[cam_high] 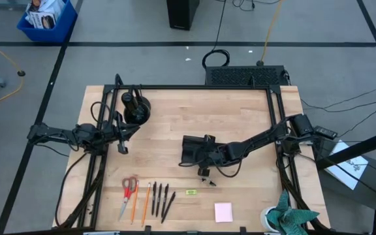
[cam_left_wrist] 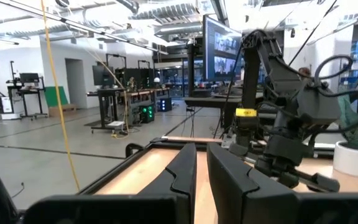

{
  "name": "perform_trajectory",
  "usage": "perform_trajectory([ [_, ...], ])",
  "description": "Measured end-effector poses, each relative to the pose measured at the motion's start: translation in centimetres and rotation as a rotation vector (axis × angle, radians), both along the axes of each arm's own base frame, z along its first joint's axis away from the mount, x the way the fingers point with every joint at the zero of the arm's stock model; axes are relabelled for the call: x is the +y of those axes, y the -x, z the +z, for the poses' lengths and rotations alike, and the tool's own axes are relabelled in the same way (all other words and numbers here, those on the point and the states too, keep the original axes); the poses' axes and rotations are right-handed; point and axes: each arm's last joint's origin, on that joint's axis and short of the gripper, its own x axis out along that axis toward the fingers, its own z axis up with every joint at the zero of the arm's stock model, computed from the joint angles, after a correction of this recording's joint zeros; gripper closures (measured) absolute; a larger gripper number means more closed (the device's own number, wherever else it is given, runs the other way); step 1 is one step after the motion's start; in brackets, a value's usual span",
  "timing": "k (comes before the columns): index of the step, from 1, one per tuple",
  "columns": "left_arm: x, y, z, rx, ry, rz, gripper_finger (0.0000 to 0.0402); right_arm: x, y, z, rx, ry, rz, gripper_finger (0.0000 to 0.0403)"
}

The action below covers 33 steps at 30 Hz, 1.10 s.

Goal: Pick and place office supplies into organizer
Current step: Put the black binder clip into the black desk organizer

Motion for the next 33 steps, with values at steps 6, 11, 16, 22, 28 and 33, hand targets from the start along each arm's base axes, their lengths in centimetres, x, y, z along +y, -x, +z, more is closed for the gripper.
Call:
perform_trajectory([
  [6,0.0,0.0,-0.1,0.008,-0.003,0.02,0.0355,-0.1,0.0,0.0,0.004,-0.006,-0.001,0.0401],
  [11,0.1,0.0,-0.1,0.009,-0.003,0.024,0.0355,-0.1,0.0,0.0,0.002,-0.013,-0.001,0.0384],
  [16,0.1,0.0,-0.1,0.007,0.002,0.022,0.0355,0.0,0.0,0.0,-0.002,-0.022,-0.009,0.0367],
  [22,0.1,0.0,-0.1,0.007,0.001,0.023,0.0355,0.0,0.0,0.1,-0.007,-0.031,-0.014,0.035],
  [28,0.1,0.0,-0.1,0.007,0.001,0.022,0.0355,0.1,0.5,2.4,-0.068,-0.043,0.001,0.033],
  [33,0.1,0.0,-0.1,0.007,0.001,0.022,0.0355,1.2,1.4,5.1,-0.14,-0.054,0.058,0.0299],
])
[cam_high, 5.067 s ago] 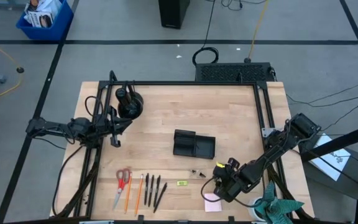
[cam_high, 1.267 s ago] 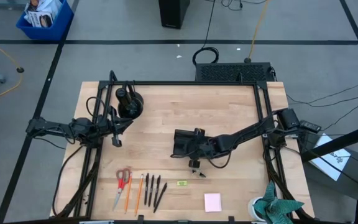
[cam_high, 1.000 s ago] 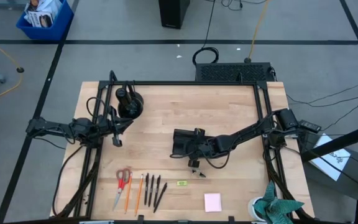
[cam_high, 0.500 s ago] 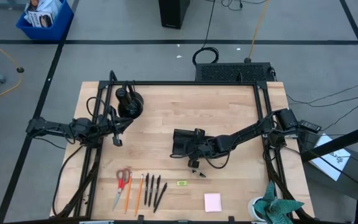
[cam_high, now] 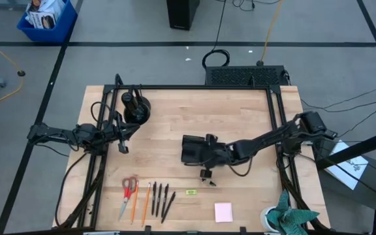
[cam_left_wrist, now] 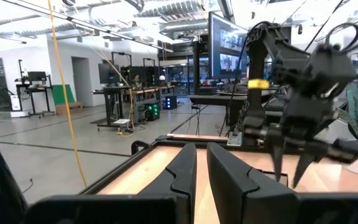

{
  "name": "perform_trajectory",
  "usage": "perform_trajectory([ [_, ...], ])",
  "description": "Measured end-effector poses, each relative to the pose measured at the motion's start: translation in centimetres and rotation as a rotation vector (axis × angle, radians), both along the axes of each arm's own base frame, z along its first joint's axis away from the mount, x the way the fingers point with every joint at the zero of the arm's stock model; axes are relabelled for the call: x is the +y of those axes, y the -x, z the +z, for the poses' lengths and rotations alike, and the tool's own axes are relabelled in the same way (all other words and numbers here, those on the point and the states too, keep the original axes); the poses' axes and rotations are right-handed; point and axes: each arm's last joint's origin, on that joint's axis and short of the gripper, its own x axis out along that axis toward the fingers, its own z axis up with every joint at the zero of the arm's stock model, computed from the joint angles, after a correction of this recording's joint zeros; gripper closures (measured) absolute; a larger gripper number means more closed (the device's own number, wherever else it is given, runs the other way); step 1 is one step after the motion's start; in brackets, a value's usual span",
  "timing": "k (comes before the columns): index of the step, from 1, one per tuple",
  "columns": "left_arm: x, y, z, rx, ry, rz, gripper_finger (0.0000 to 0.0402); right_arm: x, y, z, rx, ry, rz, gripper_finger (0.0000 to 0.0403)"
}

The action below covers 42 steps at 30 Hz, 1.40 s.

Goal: Pick and place office supplies into organizer
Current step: Put the black binder clip into the black desk organizer

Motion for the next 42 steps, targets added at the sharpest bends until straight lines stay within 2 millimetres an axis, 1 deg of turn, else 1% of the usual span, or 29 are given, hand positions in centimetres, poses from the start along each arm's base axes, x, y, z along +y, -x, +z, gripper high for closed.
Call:
perform_trajectory([
  [3,0.0,0.0,0.0,0.0,-0.001,0.0,0.0355,0.7,0.4,1.2,-0.04,-0.04,0.028,0.0278],
  [6,0.0,0.0,0.0,0.0,-0.001,0.0,0.0355,1.7,0.5,1.4,-0.069,-0.083,0.056,0.0263],
  [8,0.0,0.0,0.0,0.0,-0.001,0.001,0.0355,2.5,0.4,1.1,-0.077,-0.105,0.087,0.0254],
  [11,0.0,0.0,0.0,0.0,-0.001,0.0,0.0355,3.6,0.5,0.0,-0.032,-0.126,0.136,0.0238],
  [16,0.0,0.0,0.0,0.001,0.0,0.0,0.0355,4.5,0.6,-0.8,0.02,-0.154,0.217,0.0215],
  [18,0.0,0.0,0.0,0.001,0.0,0.0,0.0355,4.6,0.5,-1.0,0.03,-0.186,0.245,0.0212],
  [22,0.0,0.0,0.0,0.003,0.0,0.0,0.0355,4.1,0.2,-1.3,0.036,-0.212,0.224,0.0215],
  [27,0.0,0.0,-0.1,0.008,-0.001,0.0,0.0355,4.1,-0.1,-2.8,0.094,-0.217,0.243,0.0221],
  [30,0.0,0.0,-0.1,0.008,-0.001,0.0,0.0355,4.2,-0.2,-3.3,0.111,-0.225,0.269,0.0222],
  [39,0.0,0.0,-0.1,0.009,-0.001,0.0,0.0355,4.2,-0.2,-3.3,0.111,-0.225,0.266,0.0222],
  [42,0.0,0.0,-0.1,0.008,-0.001,0.0,0.0355,4.6,-0.1,-3.3,0.119,-0.238,0.296,0.0222],
])
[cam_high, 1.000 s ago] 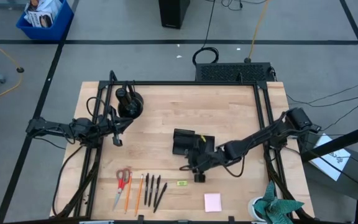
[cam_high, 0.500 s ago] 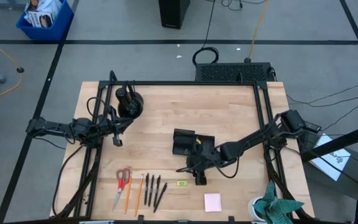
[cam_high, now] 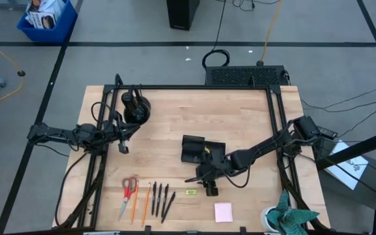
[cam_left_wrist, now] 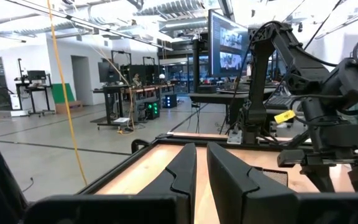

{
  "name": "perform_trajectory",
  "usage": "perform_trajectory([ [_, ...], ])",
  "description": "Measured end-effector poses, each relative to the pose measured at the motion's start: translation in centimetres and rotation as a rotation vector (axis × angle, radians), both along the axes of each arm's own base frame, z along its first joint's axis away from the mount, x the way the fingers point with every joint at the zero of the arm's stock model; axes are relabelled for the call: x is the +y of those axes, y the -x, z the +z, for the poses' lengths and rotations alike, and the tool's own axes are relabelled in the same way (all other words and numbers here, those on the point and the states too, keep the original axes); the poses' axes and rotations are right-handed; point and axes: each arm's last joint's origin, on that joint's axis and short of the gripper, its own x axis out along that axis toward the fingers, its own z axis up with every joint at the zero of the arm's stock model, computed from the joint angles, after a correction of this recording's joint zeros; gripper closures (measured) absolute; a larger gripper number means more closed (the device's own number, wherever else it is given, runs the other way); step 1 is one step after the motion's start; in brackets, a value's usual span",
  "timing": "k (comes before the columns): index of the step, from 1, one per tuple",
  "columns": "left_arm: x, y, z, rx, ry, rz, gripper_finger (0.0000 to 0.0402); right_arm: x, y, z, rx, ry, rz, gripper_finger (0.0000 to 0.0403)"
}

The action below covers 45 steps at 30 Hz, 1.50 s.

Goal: Pick and place office supplies into organizer
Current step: Put the black binder clip into the black desk organizer

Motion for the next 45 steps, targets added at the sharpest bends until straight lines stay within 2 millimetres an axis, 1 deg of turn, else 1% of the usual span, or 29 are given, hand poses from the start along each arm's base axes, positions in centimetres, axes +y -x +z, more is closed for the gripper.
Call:
perform_trajectory([
  [4,0.0,0.0,0.0,0.0,0.0,0.0,0.0355,1.1,0.4,0.1,-0.005,-0.009,0.064,0.0222],
  [11,0.0,0.0,0.0,0.002,0.0,0.0,0.0355,1.7,-0.2,-1.6,-0.009,0.008,0.093,0.0223],
  [17,0.0,0.0,0.0,0.001,0.0,0.0,0.0355,1.5,-0.4,-2.9,0.026,0.021,0.087,0.0222],
  [24,0.0,0.0,0.0,0.001,-0.002,0.0,0.0355,1.4,-0.2,-3.2,0.06,0.036,0.084,0.0223],
  [27,0.0,0.0,0.0,0.002,-0.001,0.0,0.0355,1.3,-0.2,-3.2,0.063,0.039,0.085,0.0232],
  [32,0.0,0.0,0.0,0.003,-0.001,0.0,0.0355,1.4,-0.2,-2.8,0.041,0.033,0.089,0.0252],
  [36,0.0,0.0,0.0,0.003,-0.001,0.0,0.0355,1.3,-0.1,-1.4,0.0,0.017,0.077,0.0264],
  [39,0.0,0.0,0.0,0.003,-0.001,0.0,0.0355,1.1,0.0,-0.2,-0.041,0.04,0.028,0.0269],
  [41,0.0,0.0,0.0,0.003,-0.001,0.0,0.0355,0.9,0.4,0.4,-0.037,0.062,0.0,0.027],
  [45,0.0,0.0,-0.1,0.007,-0.002,0.0,0.0355,0.4,0.8,0.0,0.034,0.071,-0.041,0.0271],
])
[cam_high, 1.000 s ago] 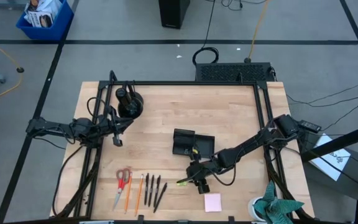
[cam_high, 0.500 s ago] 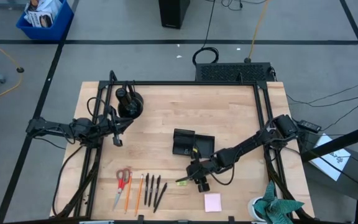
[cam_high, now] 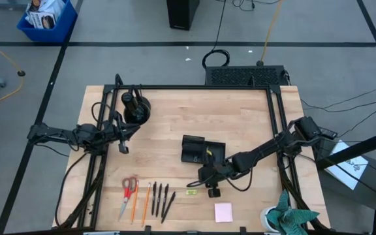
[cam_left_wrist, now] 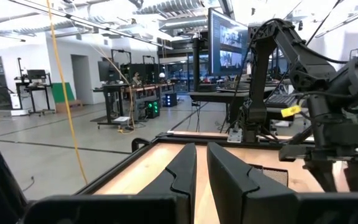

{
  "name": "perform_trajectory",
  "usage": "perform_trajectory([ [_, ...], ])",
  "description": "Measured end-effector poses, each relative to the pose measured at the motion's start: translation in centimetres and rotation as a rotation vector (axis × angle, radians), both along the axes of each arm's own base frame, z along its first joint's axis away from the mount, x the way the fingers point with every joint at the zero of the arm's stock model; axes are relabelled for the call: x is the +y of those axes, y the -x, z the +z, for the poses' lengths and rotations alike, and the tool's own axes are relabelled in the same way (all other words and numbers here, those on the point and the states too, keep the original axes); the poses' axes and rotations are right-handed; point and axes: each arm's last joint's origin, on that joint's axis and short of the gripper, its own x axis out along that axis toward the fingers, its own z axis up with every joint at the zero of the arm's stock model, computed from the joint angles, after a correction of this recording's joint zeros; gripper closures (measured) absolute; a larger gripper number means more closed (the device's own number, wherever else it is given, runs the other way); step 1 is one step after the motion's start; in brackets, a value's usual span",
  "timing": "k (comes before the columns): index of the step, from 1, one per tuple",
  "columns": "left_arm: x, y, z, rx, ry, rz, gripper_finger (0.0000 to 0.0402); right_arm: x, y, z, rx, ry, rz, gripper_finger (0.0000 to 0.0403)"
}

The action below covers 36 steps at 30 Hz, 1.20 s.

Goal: Pick and place office supplies into organizer
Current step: Put the black binder clip into the black desk organizer

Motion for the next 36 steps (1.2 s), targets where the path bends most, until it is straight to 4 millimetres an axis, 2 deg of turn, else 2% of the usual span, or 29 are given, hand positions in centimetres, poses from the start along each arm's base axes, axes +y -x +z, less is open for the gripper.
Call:
perform_trajectory([
  [5,0.0,0.0,0.0,0.003,0.0,0.0,0.0355,-0.4,0.0,-0.4,0.039,-0.018,-0.05,0.0271],
  [36,0.0,0.0,-0.1,0.008,-0.001,0.0,0.0355,-0.6,0.1,-2.0,0.116,-0.01,-0.095,0.0271],
])
